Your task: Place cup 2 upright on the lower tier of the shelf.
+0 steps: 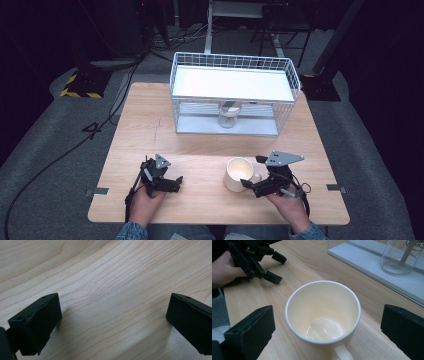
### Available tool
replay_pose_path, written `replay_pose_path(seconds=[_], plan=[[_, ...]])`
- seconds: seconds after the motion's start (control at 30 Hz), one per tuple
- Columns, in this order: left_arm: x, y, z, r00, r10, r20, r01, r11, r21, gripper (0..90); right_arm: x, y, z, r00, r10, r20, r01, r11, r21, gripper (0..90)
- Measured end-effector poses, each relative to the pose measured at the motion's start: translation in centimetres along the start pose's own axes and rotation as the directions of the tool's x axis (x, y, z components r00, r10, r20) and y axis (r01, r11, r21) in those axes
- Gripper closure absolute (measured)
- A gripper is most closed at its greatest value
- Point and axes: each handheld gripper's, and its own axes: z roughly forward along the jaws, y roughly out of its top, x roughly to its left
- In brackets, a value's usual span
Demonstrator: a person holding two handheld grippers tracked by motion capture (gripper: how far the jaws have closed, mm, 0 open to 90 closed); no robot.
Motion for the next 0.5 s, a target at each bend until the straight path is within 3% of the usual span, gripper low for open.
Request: replay_pose_path(seconds=[0.07,0.5], plan=[[0.0,0.0,0.0,1.0000,0.002,-0.001,-0.002,1.0000,0.003,0.5,0.1,-0.2,0.6,0.9998,-0.011,0.018,0.010,1.000,0.015,0.0],[0.0,0.0,0.0,1.0000,0.002,0.001,-0.002,1.0000,0.003,0.5,0.7,-0.9,3.4,0.9985,-0.048,0.025,0.046,0.995,0.086,0.0]])
